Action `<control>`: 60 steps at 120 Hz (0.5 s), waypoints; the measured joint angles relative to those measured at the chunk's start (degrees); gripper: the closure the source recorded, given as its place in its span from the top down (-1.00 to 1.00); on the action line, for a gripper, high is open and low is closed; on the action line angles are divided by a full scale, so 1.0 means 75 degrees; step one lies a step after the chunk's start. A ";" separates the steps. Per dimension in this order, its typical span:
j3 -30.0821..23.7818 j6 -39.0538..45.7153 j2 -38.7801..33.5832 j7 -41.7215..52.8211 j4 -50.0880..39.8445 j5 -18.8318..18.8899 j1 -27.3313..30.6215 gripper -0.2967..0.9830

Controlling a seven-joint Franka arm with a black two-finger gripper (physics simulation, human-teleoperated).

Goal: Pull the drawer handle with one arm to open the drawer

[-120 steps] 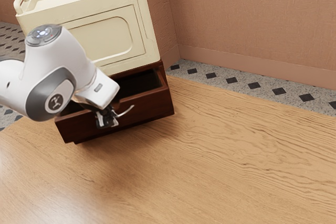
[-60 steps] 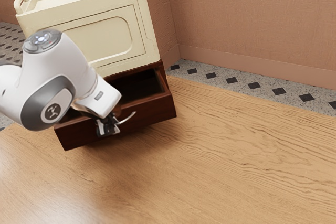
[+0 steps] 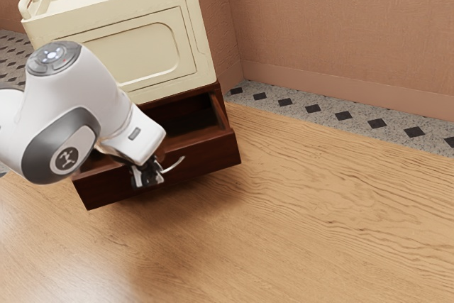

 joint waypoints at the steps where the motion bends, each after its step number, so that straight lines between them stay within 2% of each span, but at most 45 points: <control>1: -0.0001 -0.0004 -0.0012 -0.0002 0.0000 0.0000 0.0000 -0.48; 12: -0.0103 -0.0117 -0.0190 -0.0024 0.0016 -0.0004 0.0002 -0.46; 22: -0.0246 -0.0543 -0.0714 -0.0042 0.0210 -0.0018 0.0001 -0.34; 34: -0.0438 -0.1919 -0.1551 -0.0053 0.1706 -0.0077 0.0003 -0.07; 40: -0.0198 -0.2776 -0.1598 -0.0053 0.2511 -0.0154 0.0007 0.05; 47: 0.0418 -0.3817 -0.1364 -0.0054 0.3216 -0.0217 0.0010 0.17; 60: 0.0933 -0.5395 -0.1215 -0.0059 0.3616 -0.0267 0.0012 0.32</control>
